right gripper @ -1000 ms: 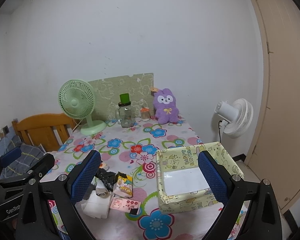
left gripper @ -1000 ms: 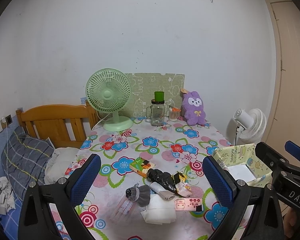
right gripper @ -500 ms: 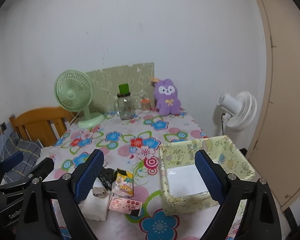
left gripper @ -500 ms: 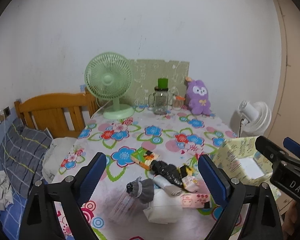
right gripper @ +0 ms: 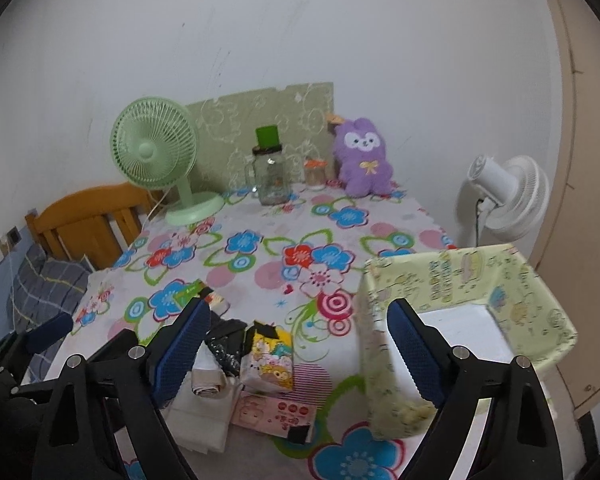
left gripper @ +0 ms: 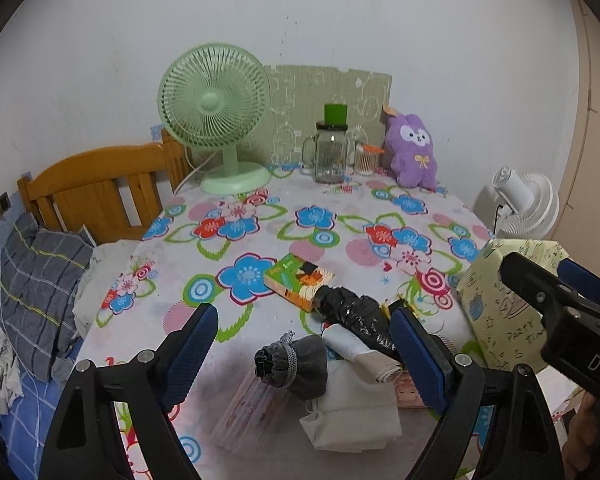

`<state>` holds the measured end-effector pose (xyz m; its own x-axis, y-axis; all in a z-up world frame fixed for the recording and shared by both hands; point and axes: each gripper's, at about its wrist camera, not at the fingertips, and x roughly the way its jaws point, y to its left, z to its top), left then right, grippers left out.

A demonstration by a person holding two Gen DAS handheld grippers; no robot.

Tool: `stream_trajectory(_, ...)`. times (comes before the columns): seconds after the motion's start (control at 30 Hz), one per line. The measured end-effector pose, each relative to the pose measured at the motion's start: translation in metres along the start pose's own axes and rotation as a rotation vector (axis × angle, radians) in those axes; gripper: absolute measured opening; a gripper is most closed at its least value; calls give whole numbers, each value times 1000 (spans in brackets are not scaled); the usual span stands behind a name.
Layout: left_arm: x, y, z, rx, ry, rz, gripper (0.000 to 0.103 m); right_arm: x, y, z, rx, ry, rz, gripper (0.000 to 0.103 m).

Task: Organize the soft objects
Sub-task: 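Grasp the grey knit hat with the left tool while the right tool grasps the yellow snack bag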

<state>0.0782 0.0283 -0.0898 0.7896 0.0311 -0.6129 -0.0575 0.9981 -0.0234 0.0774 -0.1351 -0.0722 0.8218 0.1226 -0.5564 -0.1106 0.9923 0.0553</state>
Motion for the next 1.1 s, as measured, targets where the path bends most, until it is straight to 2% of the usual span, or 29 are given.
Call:
stream_trajectory(0.7,69,18,-21,-26,177,-2,84,73,32,-24,-33,170,49,89)
stream_trajectory(0.83,79,21,-24,-39,208,-7,77,84,34,-28,-31,200,45,87)
stream_trajectory(0.97,87,22,-27,-47,231,-24,71,98,34,-33,-25,244,34,80)
stream_trajectory(1.1,96,20,-30,-44,259,-47,65,110,31,-38,-8,285,36,78)
